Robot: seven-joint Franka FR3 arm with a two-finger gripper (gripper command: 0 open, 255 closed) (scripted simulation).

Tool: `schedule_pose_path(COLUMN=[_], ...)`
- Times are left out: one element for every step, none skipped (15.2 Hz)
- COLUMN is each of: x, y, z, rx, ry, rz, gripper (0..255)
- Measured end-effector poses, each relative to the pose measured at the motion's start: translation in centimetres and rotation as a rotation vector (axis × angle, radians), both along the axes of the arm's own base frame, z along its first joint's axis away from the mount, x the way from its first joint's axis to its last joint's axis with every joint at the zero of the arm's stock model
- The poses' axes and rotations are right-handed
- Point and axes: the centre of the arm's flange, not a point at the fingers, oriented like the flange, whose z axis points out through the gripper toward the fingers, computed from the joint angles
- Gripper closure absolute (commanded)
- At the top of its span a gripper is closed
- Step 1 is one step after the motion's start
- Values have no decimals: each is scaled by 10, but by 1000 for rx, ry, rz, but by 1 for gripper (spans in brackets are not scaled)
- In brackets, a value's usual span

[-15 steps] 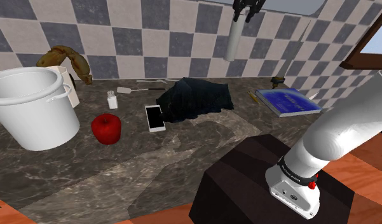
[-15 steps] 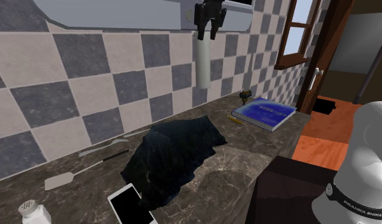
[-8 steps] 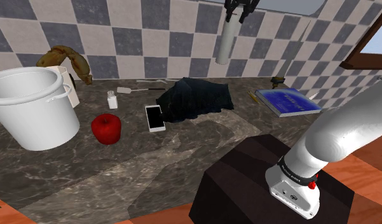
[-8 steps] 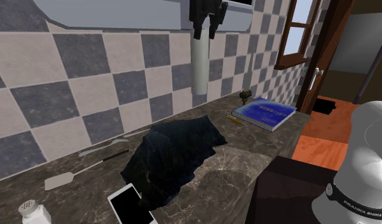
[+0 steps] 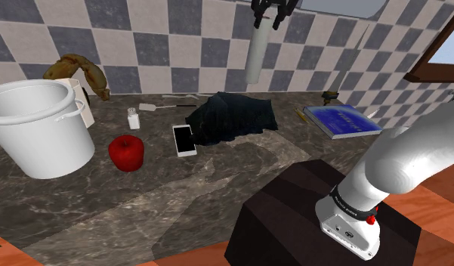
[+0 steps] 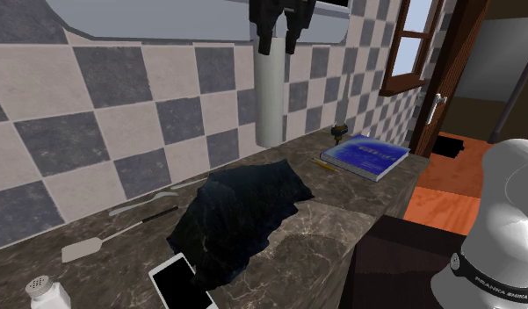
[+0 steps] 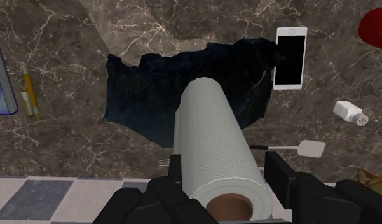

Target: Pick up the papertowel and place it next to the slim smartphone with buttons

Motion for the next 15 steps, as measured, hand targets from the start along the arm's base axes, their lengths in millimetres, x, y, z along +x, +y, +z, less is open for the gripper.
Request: schedule_pose_path(x=[-4, -7, -9, -13, -15, -21, -24, -30, -32, -35, -37, -39, -44, -46, -47], y=[12, 23, 35, 47, 61, 73, 85, 100, 111, 124, 136, 147, 157, 169, 178], z=[0, 0, -1, 0, 0, -2, -1, -1, 1, 2, -1, -2, 0, 0, -2], rx=[0, 0, 0, 0, 0, 0, 0, -1, -1, -1, 0, 0, -1, -1, 0], ry=[0, 0, 0, 0, 0, 0, 0, 0, 0, 0, 0, 0, 0, 0, 0], rz=[0, 0, 0, 0, 0, 0, 0, 0, 0, 0, 0, 0, 0, 0, 0], gripper=[255, 255, 255, 255, 255, 255, 255, 255, 255, 255, 255, 255, 255, 255, 255])
